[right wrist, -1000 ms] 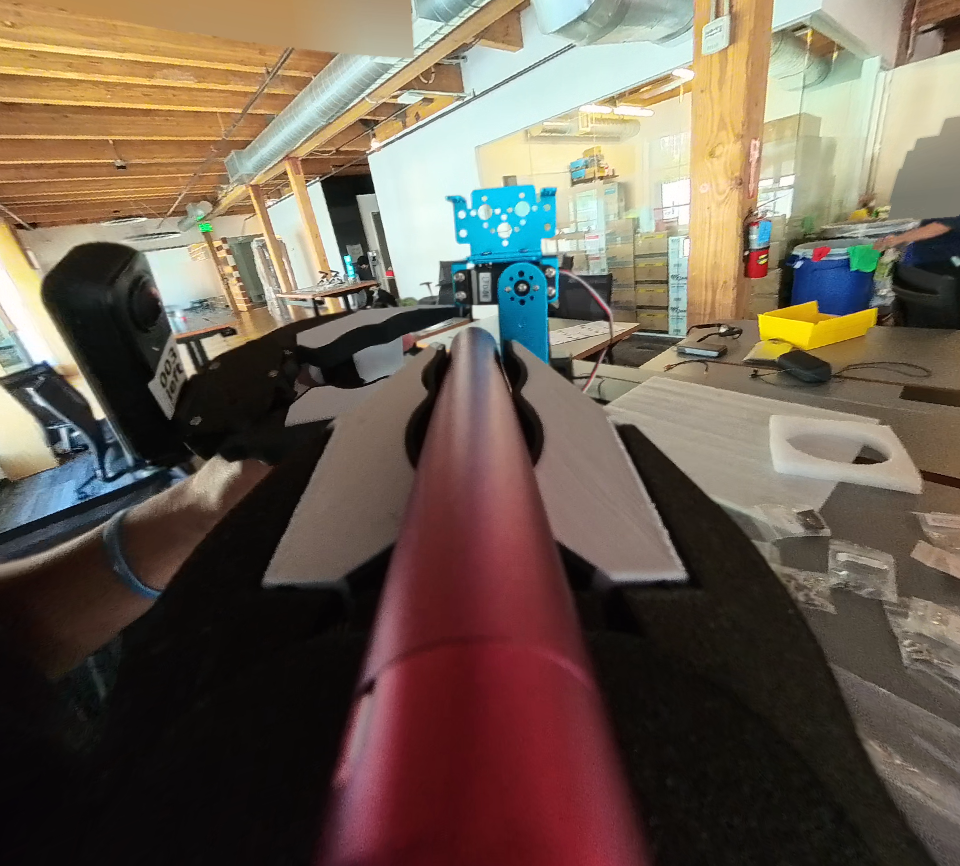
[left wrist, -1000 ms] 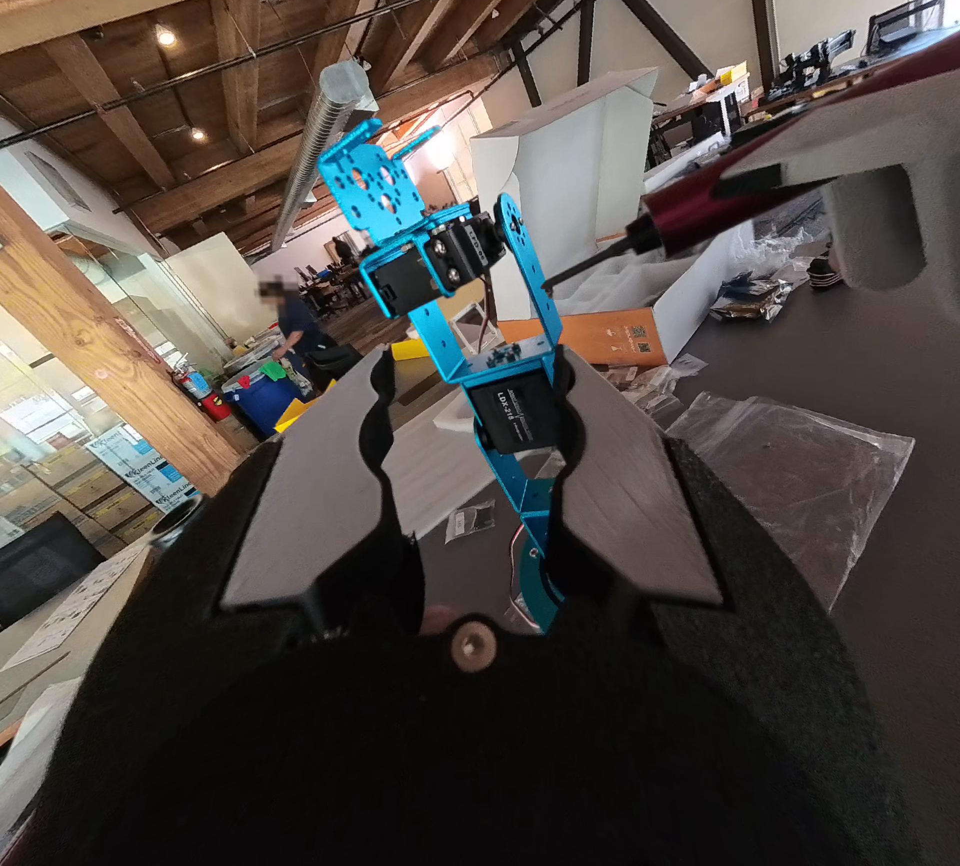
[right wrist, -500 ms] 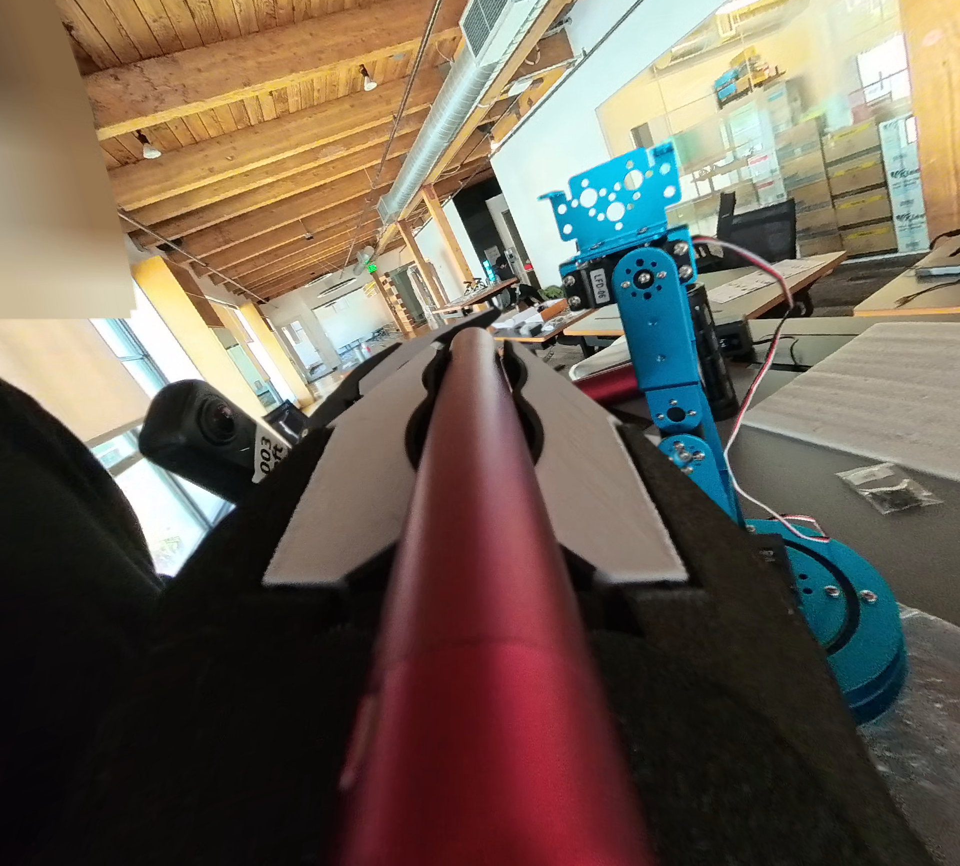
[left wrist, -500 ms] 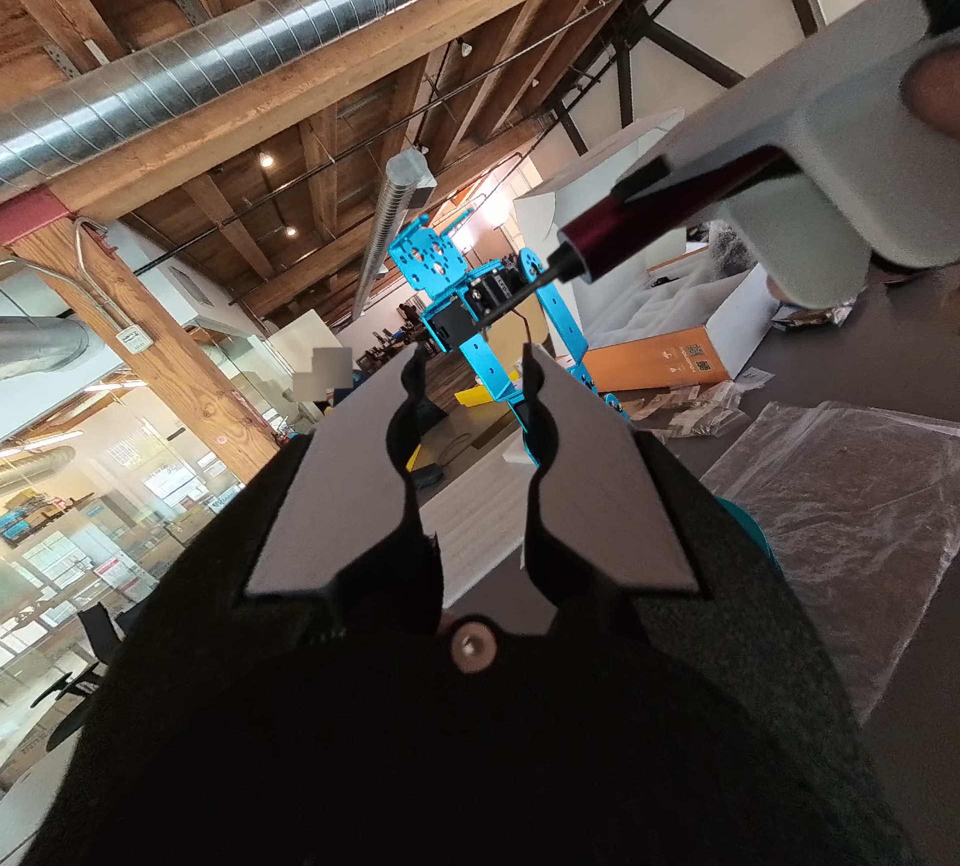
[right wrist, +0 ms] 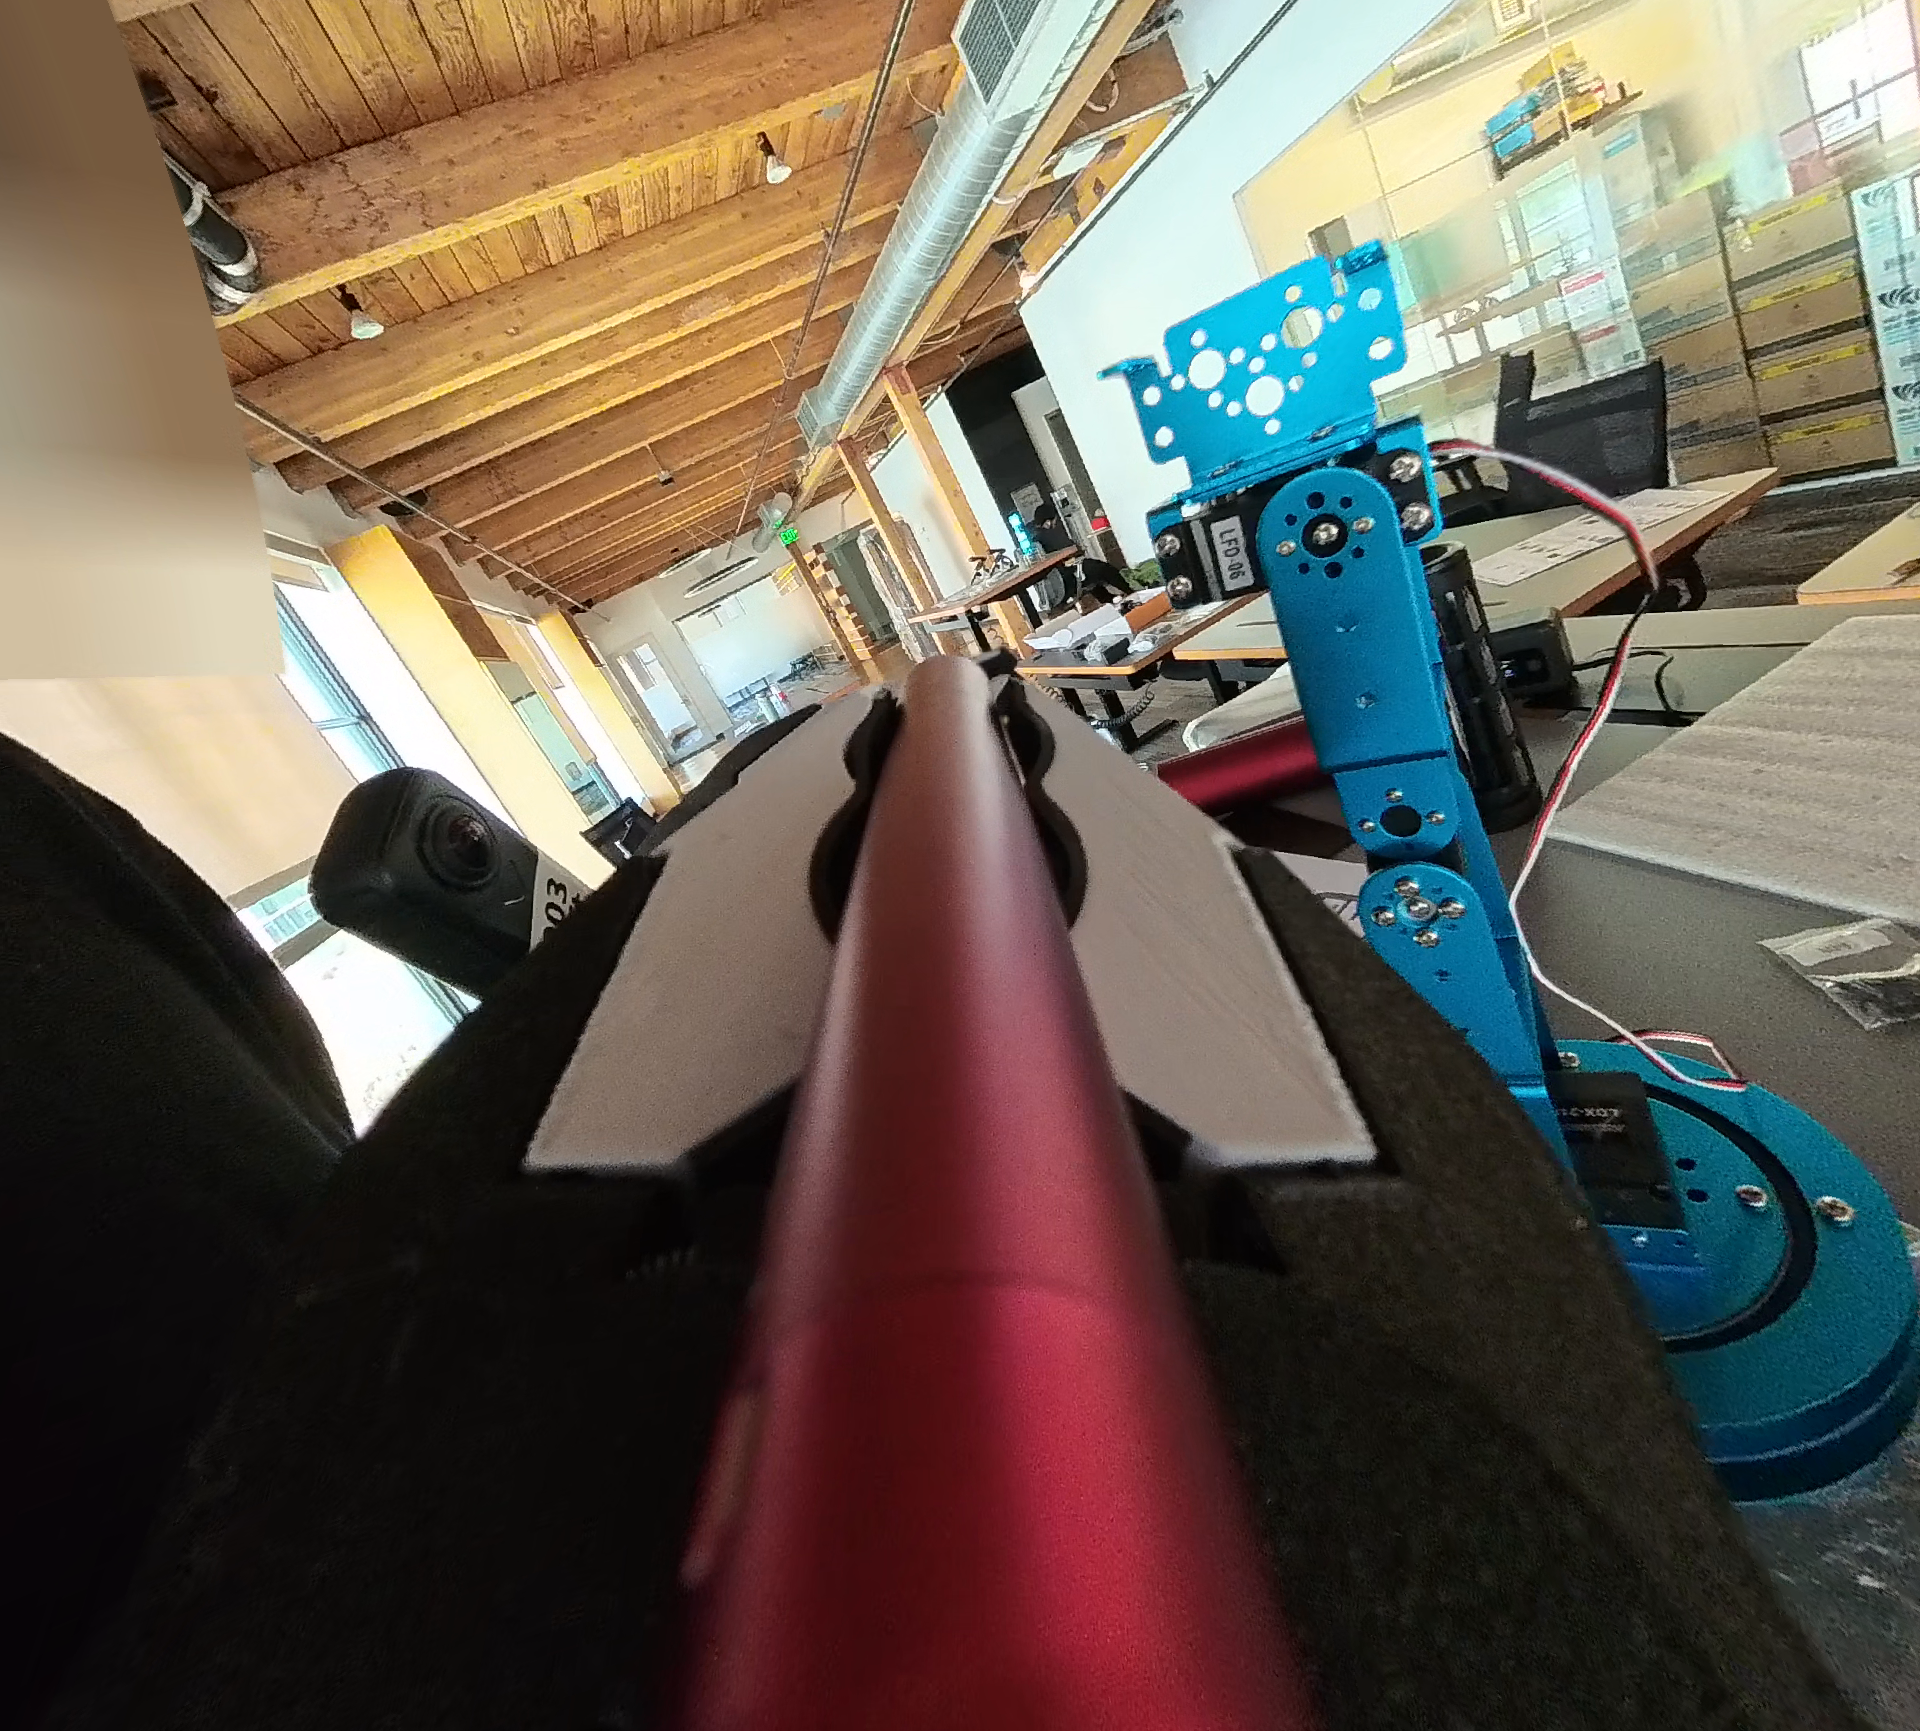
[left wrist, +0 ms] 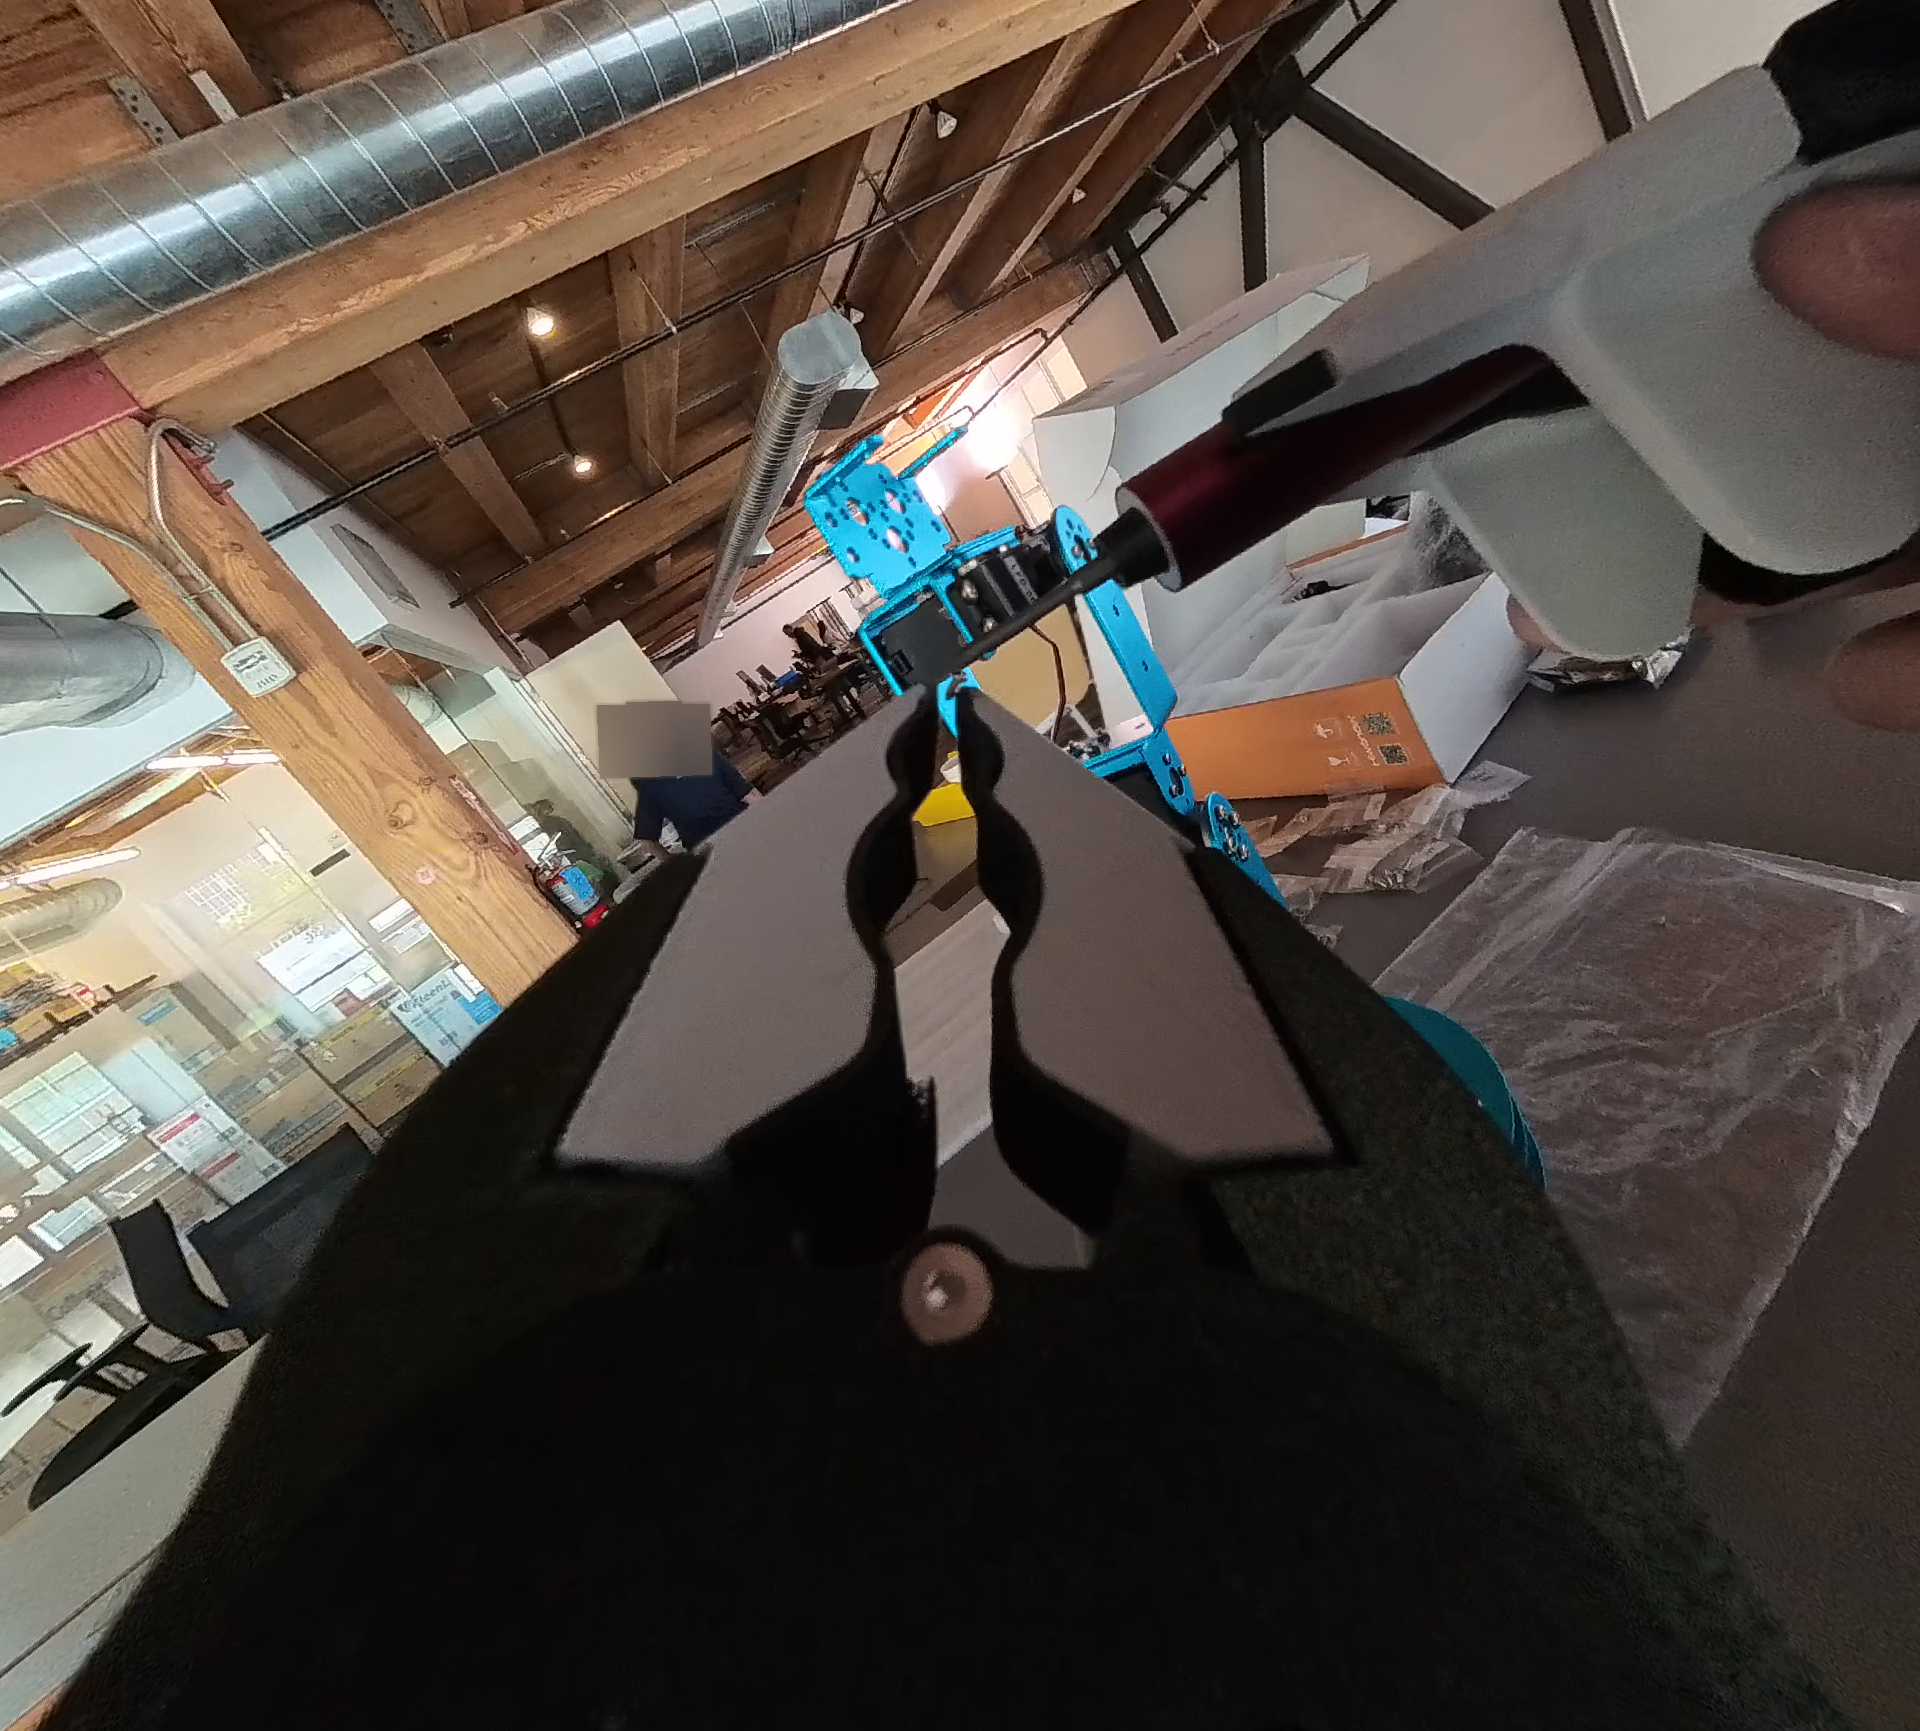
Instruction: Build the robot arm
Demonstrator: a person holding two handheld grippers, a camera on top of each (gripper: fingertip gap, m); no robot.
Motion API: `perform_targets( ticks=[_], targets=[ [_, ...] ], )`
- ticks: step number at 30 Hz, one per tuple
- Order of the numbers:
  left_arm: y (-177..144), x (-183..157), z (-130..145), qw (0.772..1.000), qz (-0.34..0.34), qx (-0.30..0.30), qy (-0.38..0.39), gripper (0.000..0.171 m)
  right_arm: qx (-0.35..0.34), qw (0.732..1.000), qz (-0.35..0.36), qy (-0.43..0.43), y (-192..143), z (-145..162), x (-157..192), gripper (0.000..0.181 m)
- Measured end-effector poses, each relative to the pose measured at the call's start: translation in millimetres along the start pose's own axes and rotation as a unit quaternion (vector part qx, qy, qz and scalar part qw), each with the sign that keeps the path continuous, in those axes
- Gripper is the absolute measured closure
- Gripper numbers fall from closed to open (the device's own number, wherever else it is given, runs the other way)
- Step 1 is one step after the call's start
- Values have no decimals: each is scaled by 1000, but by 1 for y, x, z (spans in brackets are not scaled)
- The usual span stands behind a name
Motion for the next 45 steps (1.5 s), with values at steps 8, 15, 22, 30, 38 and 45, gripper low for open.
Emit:
perform_targets(
  ticks=[8, 15, 22, 30, 38, 45],
  targets=[
    [3, -4, 0, 1000, 6, 5, 21, 171, 2, 1000, 1, -11, -3, -2, -2, 159],
    [2, -1, 4, 999, 7, 16, 27, 171, 6, 1000, 3, -26, -4, -3, -2, 159],
    [1, -2, 4, 999, 12, 18, 39, 171, 12, 1000, 2, -29, 0, 3, -3, 159],
    [-2, 0, 6, 999, 16, 21, 46, 171, 8, 999, 3, -34, -1, 5, -1, 159],
    [-2, -2, 6, 998, 20, 22, 59, 171, 13, 999, 7, -47, 0, 5, -1, 158],
    [-1, -1, 9, 997, 19, 26, 64, 171, 9, 999, 13, -52, -1, 3, -4, 159]
  ],
)
Point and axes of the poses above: each gripper's, where its closed fingertips meet, y out along the fingers, z out of its underside, x = y × z across the jaws, the point moved 5 cm from there along -y, back along the fingers, and after that the axes turned 7 degrees about -x, right-handed, at the moved point
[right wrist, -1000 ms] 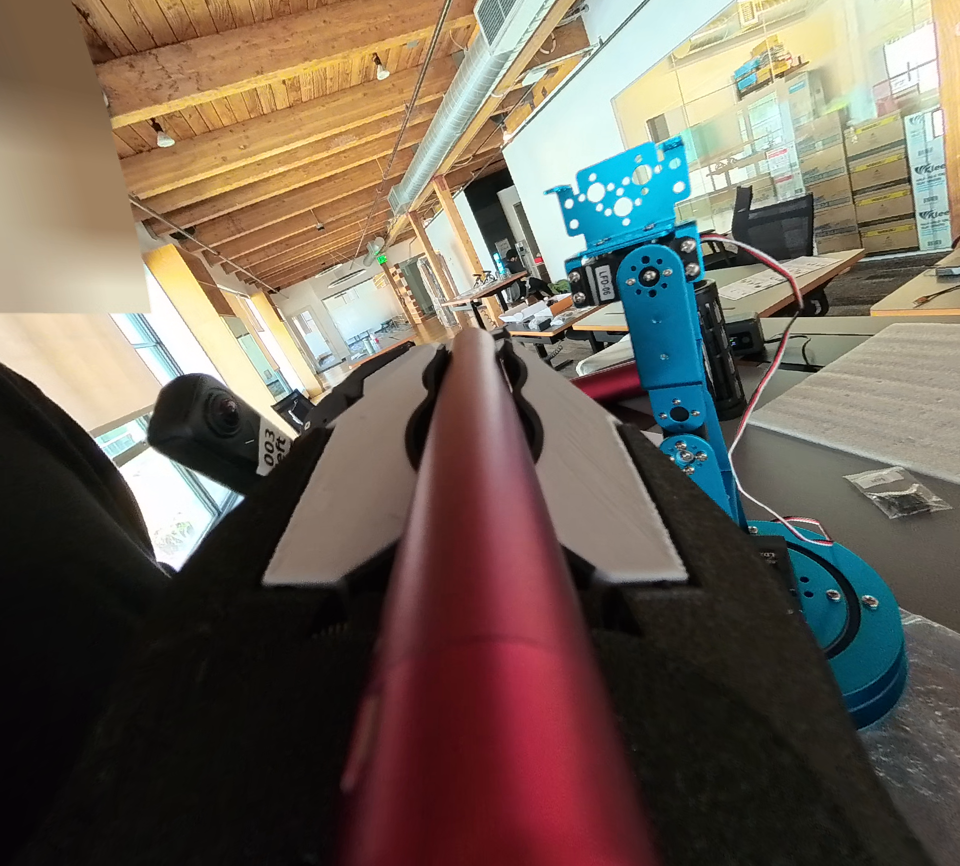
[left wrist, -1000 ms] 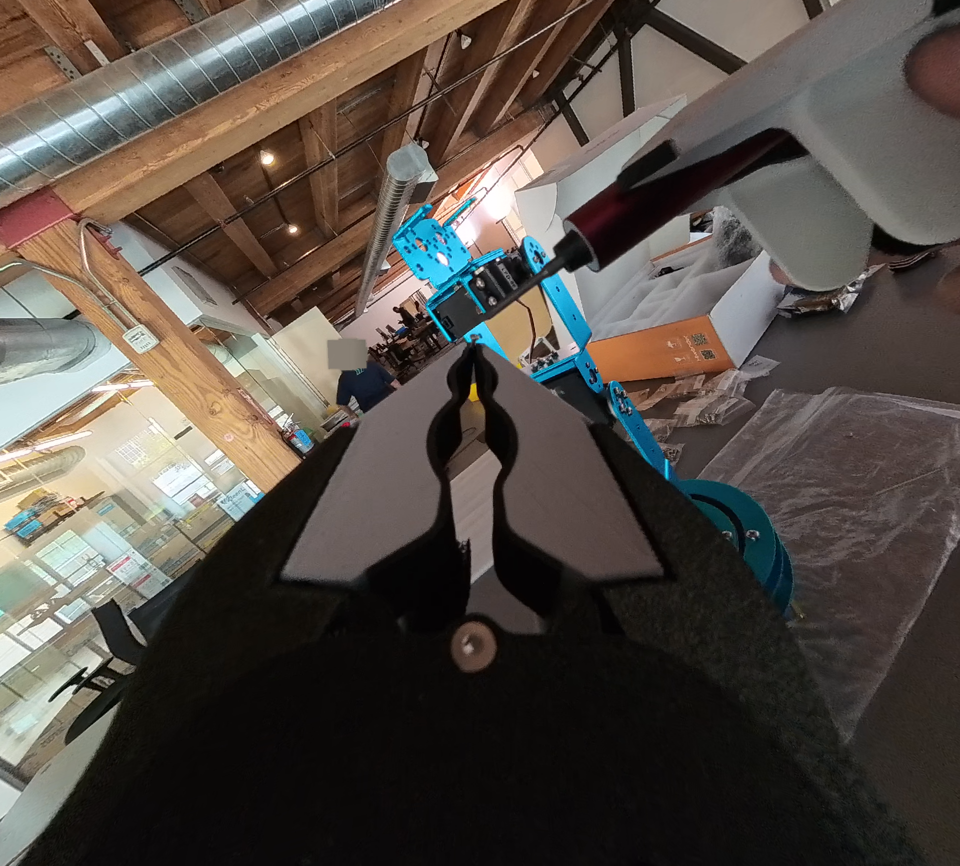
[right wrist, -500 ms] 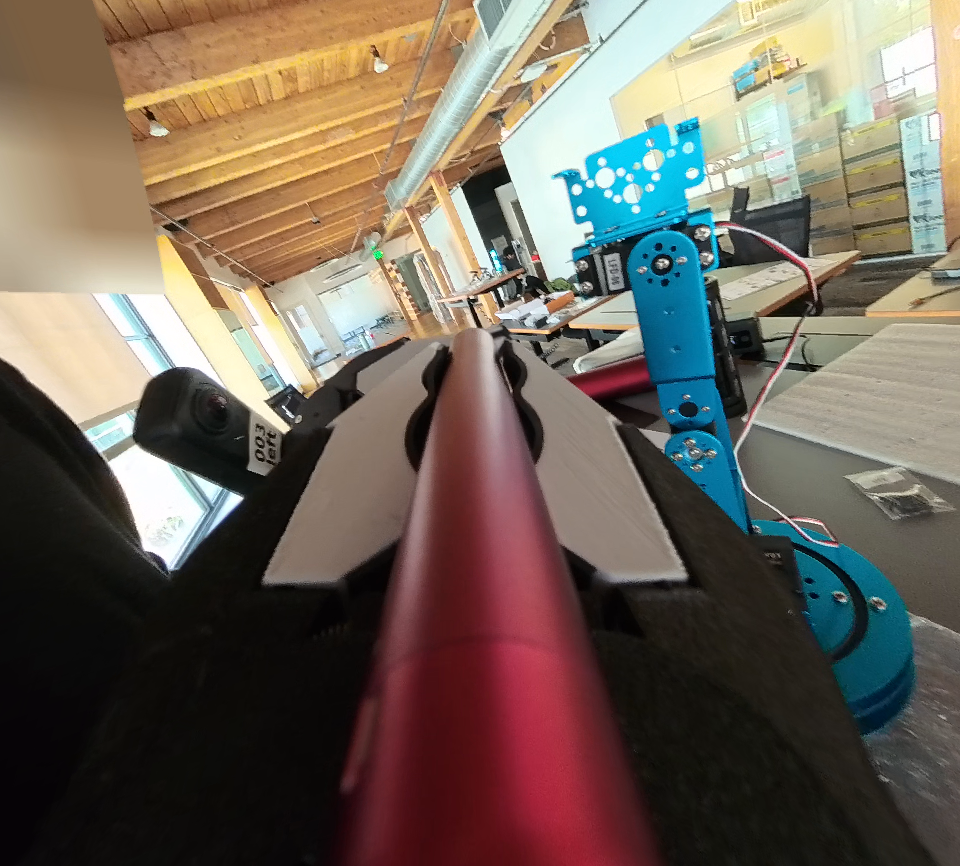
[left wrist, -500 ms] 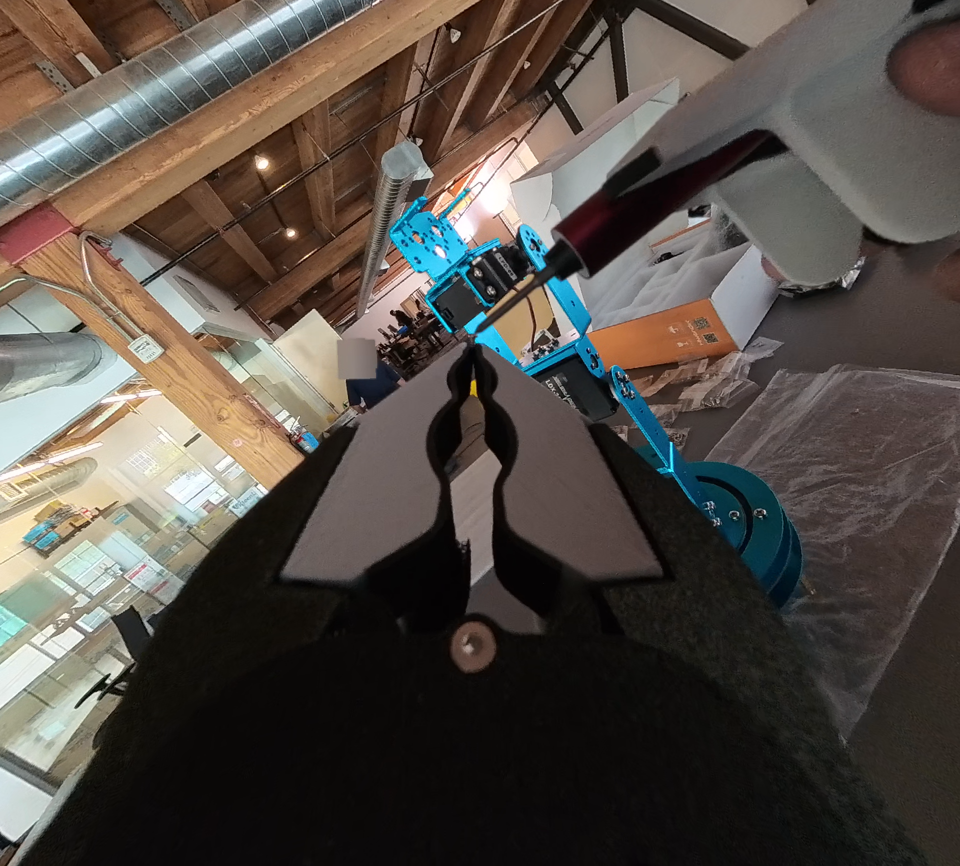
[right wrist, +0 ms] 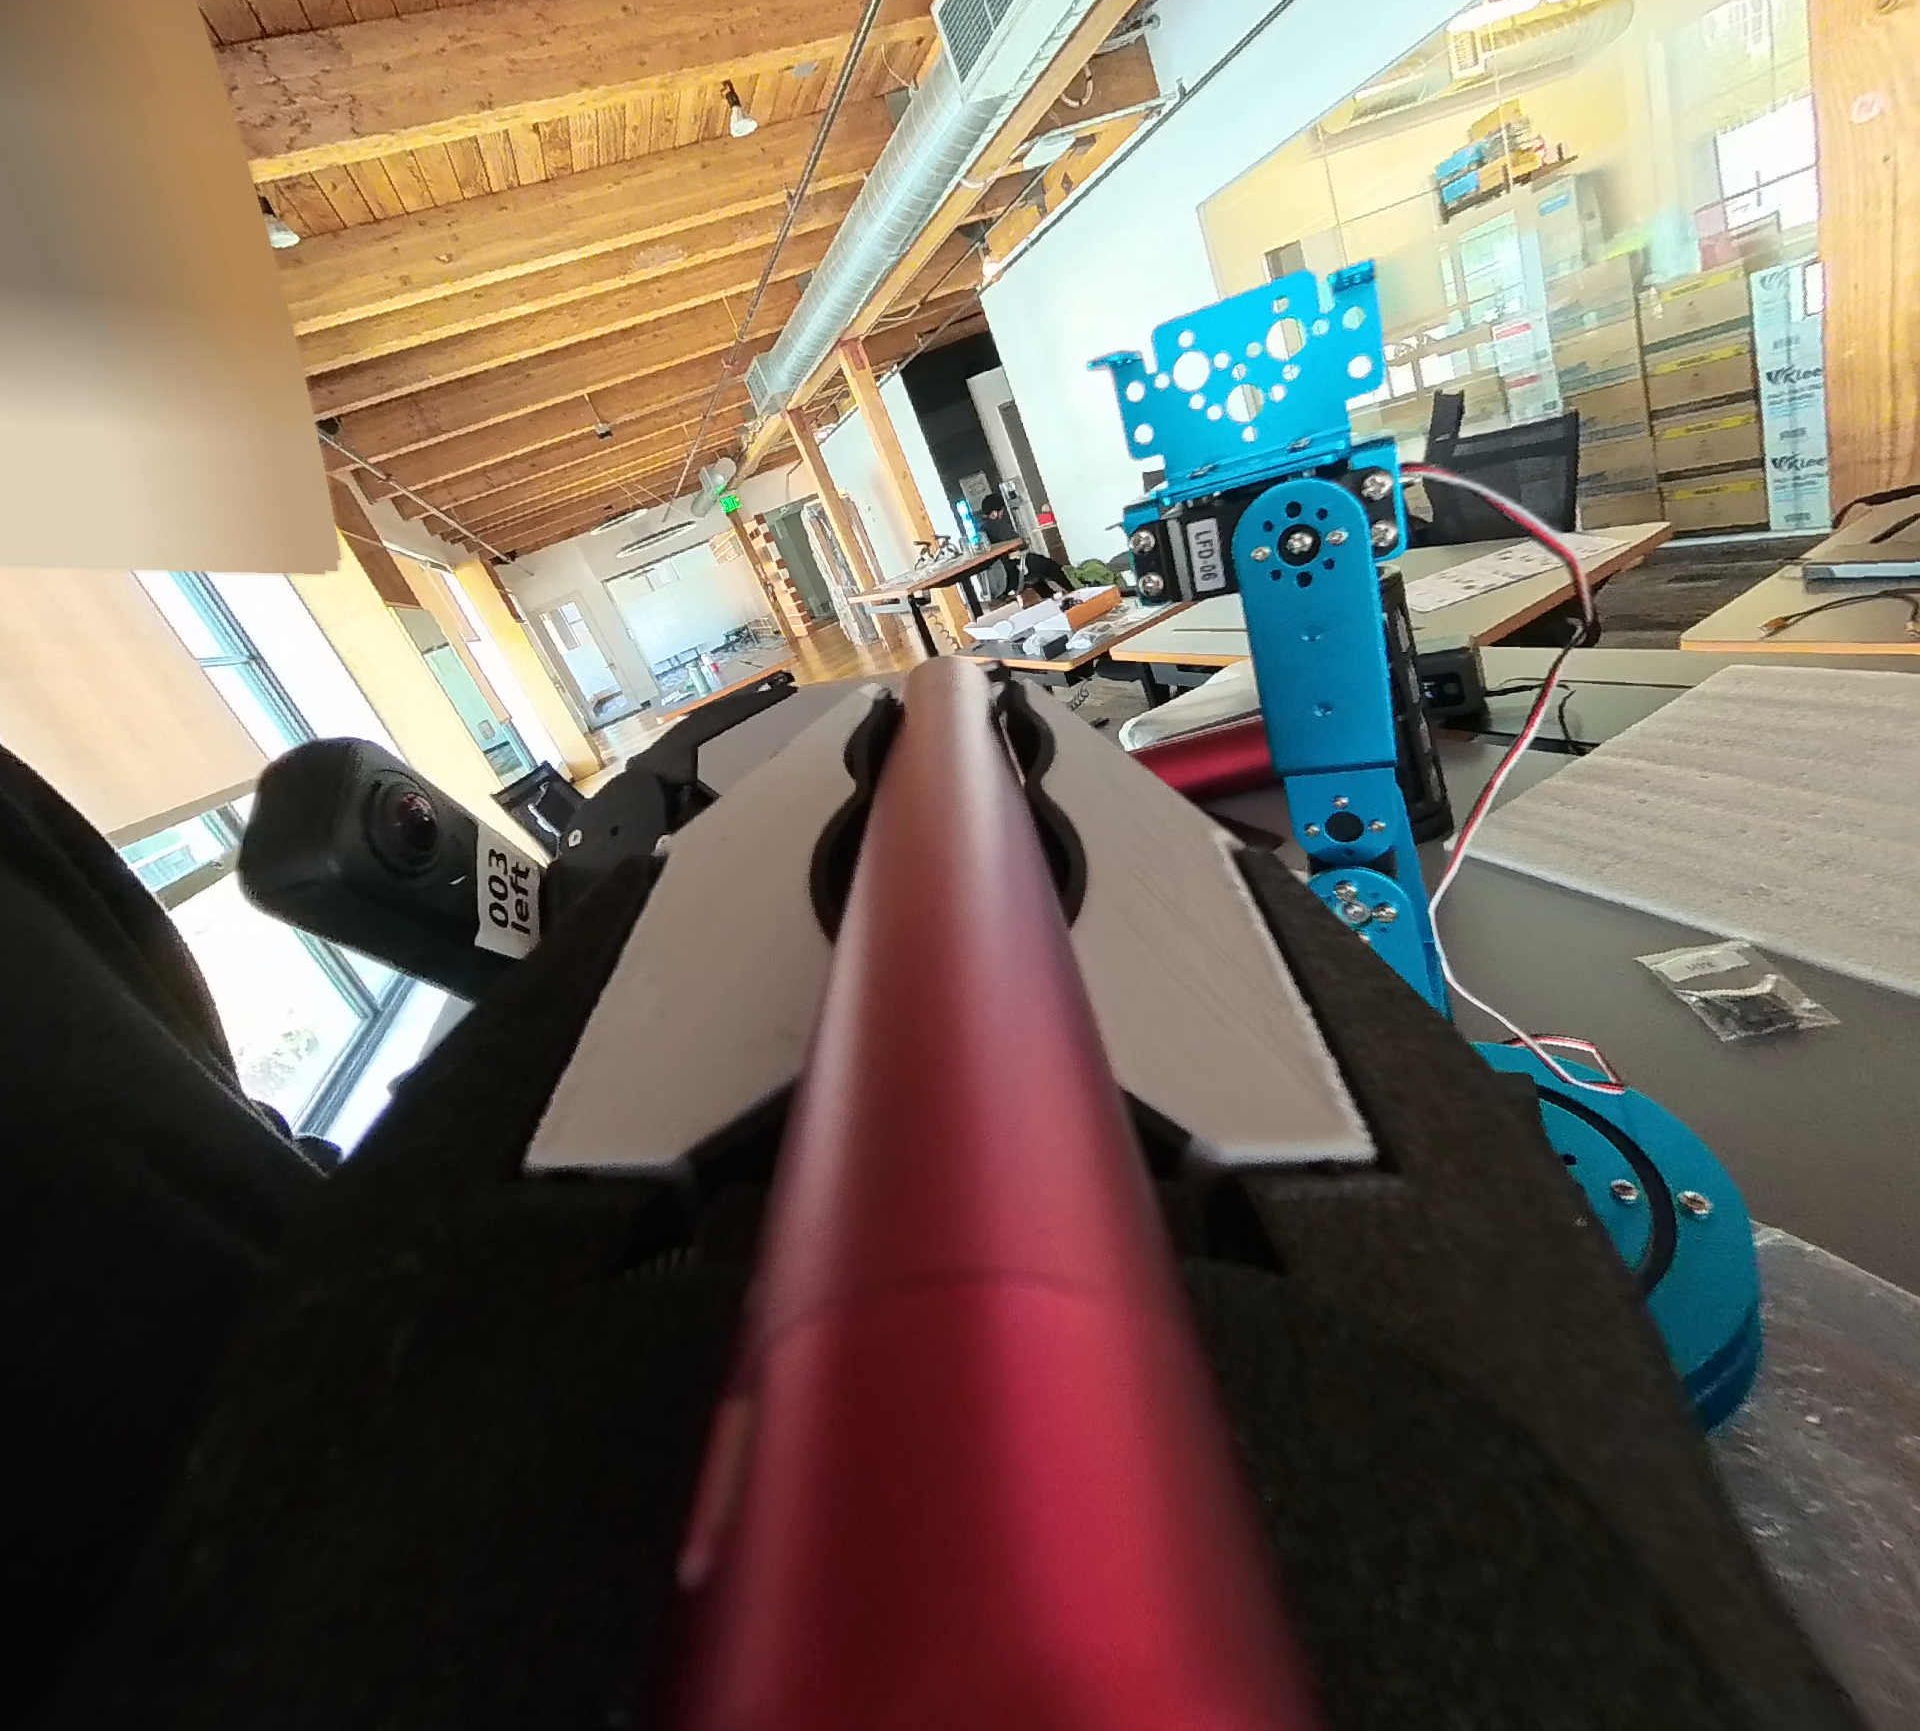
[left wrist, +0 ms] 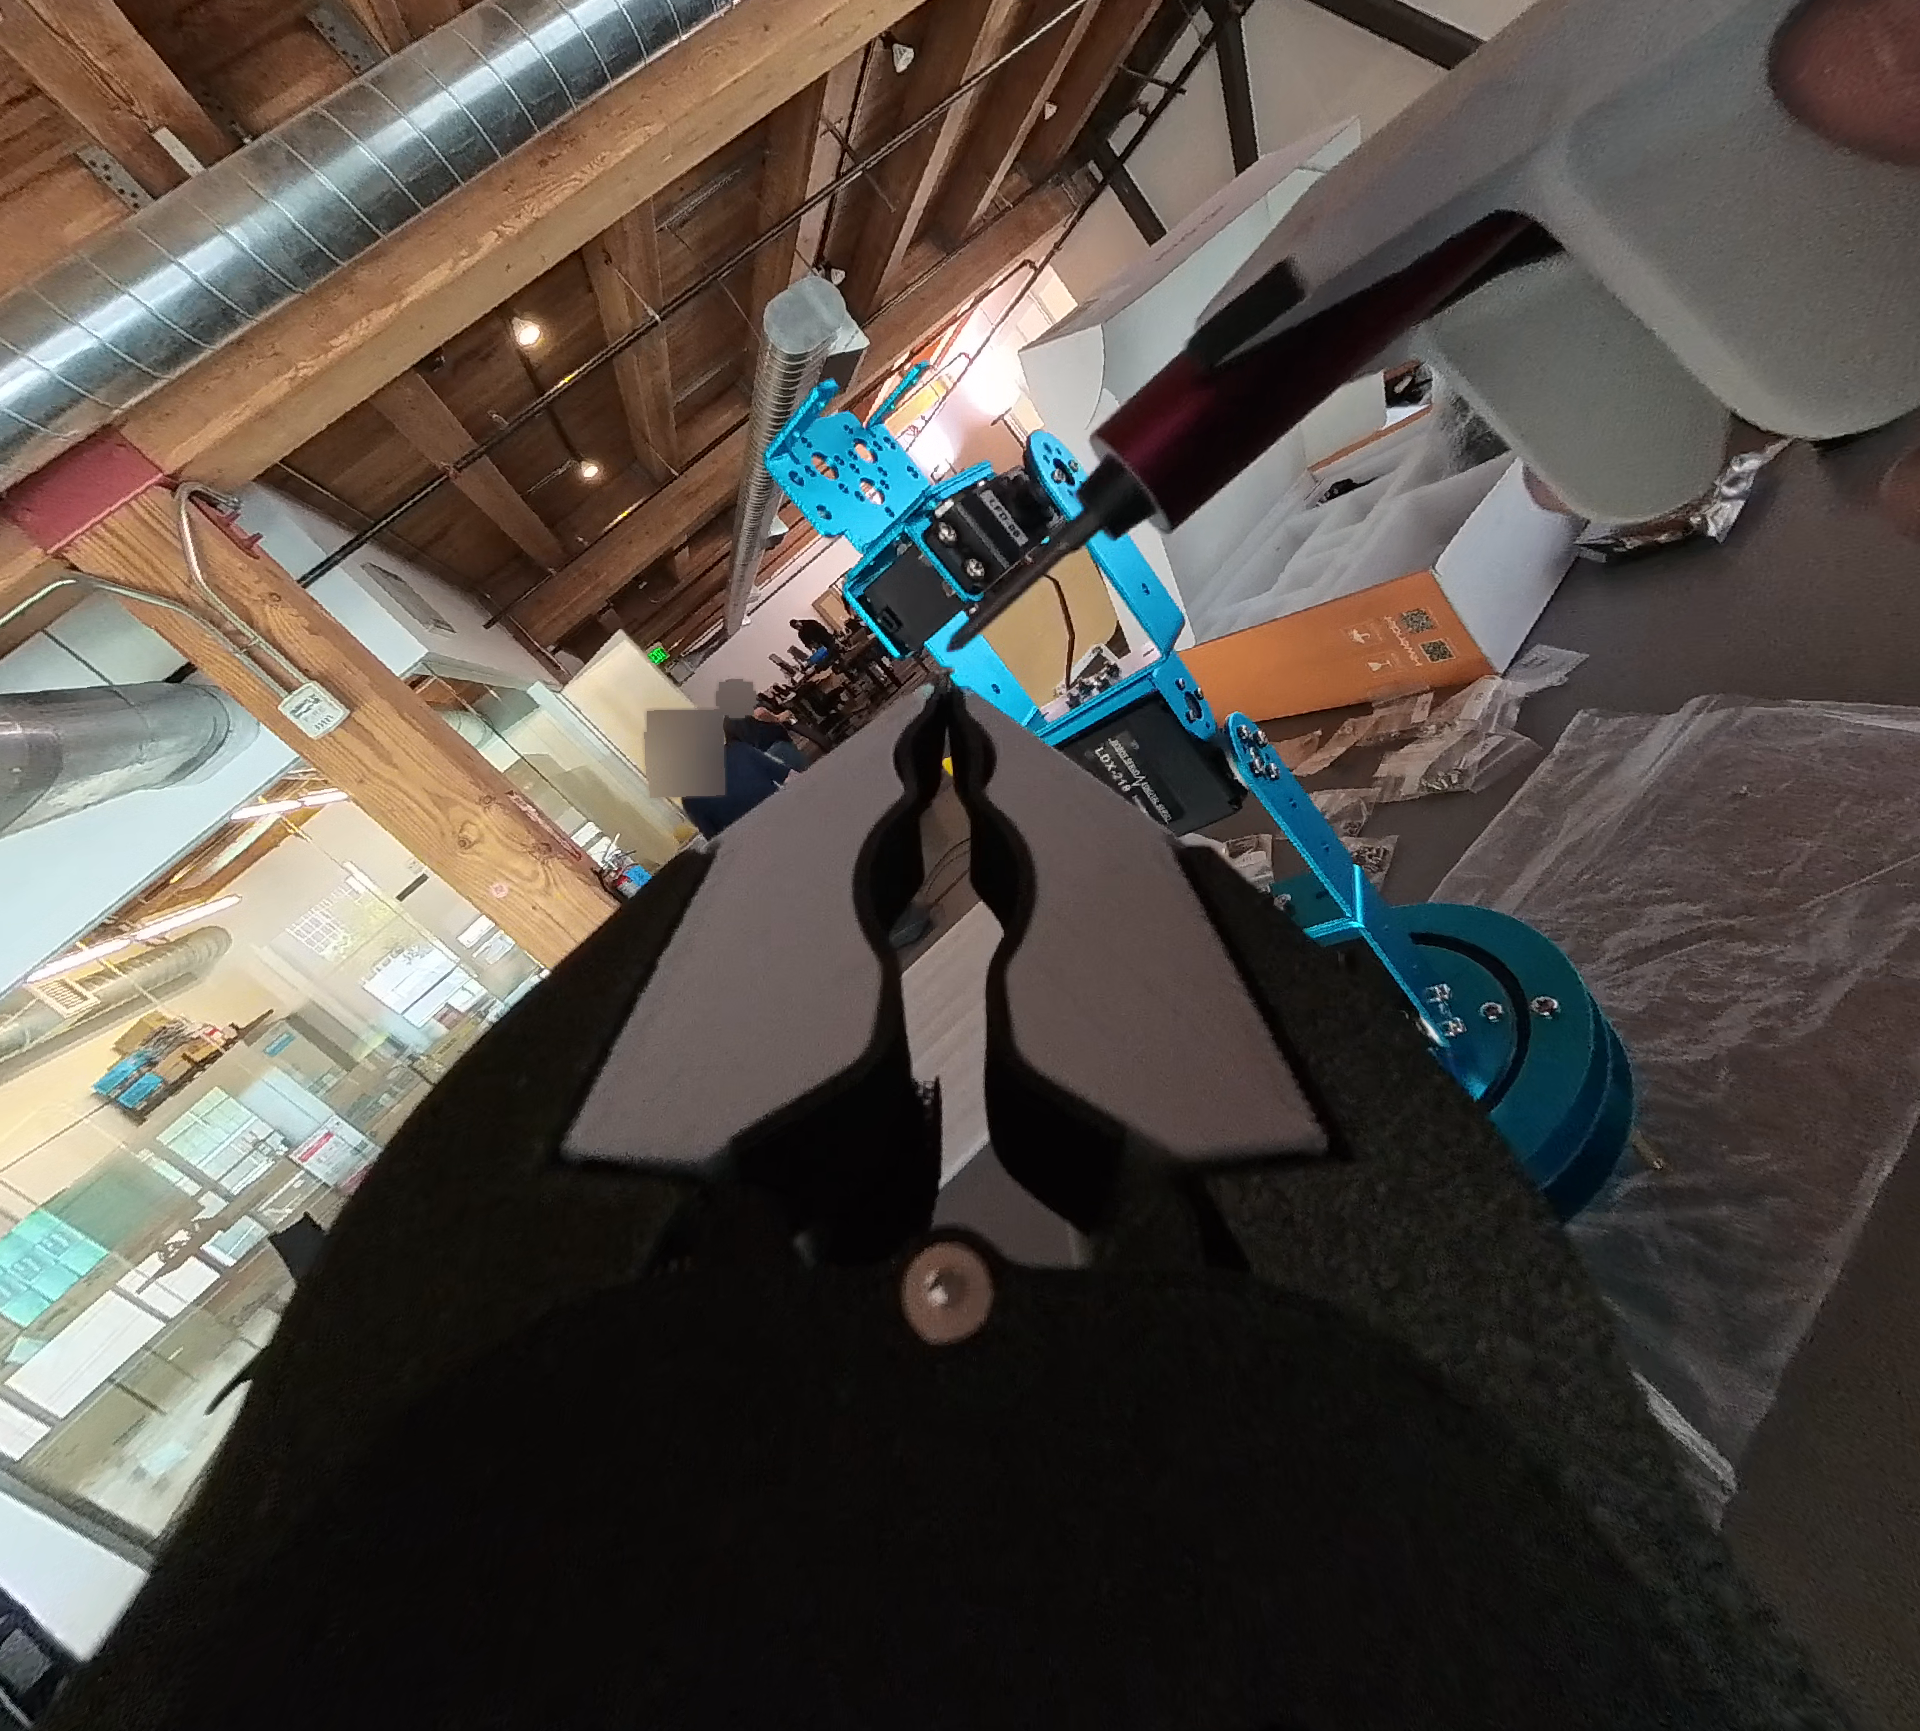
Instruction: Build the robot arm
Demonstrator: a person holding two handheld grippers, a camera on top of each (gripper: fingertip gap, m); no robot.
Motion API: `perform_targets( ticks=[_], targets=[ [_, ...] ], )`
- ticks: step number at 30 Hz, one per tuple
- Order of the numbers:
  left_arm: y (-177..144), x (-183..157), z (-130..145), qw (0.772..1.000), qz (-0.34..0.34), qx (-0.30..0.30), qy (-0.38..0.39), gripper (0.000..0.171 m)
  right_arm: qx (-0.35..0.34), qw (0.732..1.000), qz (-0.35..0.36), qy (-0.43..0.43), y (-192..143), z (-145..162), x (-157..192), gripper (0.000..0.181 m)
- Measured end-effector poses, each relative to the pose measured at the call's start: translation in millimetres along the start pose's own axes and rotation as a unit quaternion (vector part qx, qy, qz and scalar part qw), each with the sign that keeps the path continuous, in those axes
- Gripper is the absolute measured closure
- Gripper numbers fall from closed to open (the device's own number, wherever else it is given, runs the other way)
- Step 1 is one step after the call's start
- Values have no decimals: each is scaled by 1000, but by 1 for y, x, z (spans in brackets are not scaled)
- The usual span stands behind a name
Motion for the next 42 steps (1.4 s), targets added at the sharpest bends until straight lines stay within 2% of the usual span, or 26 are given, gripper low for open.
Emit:
perform_targets(
  ticks=[17, 29, 42],
  targets=[
    [3, -1, 3, 1000, 5, 5, 19, 171, 8, 1000, 1, -10, 2, 1, -3, 159],
    [4, -7, 12, 983, 15, 35, 177, 171, 36, 998, 18, -57, 1, 9, -4, 159],
    [5, -11, 11, 984, 21, 34, 173, 171, 24, 998, 23, -48, -4, 4, -5, 159]
  ],
)
Point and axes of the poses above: each gripper's, where its closed fingertips meet, y out along the fingers, z out of its underside, x = y × z across the jaws, the point moved 5 cm from there along -y, back along the fingers, and after that the axes turned 7 degrees about -x, right-handed, at the moved point
